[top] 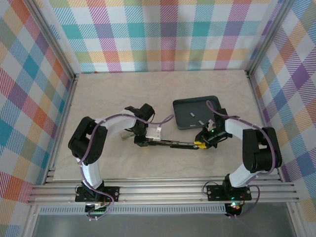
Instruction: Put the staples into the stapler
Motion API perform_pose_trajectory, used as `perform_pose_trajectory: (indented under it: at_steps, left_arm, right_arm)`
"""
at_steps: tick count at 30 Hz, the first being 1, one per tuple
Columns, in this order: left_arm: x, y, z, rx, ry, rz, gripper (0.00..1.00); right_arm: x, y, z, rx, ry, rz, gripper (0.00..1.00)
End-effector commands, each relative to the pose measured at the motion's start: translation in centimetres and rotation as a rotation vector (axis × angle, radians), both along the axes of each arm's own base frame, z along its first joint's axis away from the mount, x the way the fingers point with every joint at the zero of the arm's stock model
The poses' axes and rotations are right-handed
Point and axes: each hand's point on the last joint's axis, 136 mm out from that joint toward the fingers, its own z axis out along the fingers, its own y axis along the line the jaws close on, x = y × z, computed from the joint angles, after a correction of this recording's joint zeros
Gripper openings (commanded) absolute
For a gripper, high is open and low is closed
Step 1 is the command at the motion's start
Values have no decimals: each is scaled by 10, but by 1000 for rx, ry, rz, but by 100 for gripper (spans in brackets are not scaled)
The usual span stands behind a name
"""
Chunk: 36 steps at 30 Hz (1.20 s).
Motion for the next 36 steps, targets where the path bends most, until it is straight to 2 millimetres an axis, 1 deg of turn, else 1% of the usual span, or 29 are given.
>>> perform_pose_trajectory:
  at_steps: [1, 5, 10, 14, 20, 24, 29, 36]
  left_arm:
    - [-2, -7, 25, -21, 3, -4, 28]
    - [-4, 9, 37, 93, 4, -33, 28]
    - [-2, 11, 65, 125, -9, -27, 28]
    - [-2, 7, 81, 159, -30, -41, 28]
    - [2, -14, 110, 92, -68, -32, 29]
    - [9, -33, 125, 17, -108, -18, 28]
    - [12, -59, 134, -81, -118, -2, 28]
    - [20, -88, 143, -203, -124, 46, 28]
  right_arm:
    - [-11, 4, -16, -62, 52, 41, 26]
    - [-12, 10, -23, -92, 68, 73, 26]
    - [-12, 18, -28, -115, 75, 101, 26]
    - [-10, 27, -30, -114, 73, 119, 26]
    - [-3, 39, -26, -94, 47, 135, 26]
    - [2, 49, -22, -52, 23, 132, 26]
    - [7, 59, -18, -4, -3, 127, 26]
    - [11, 69, -16, 43, -21, 122, 26]
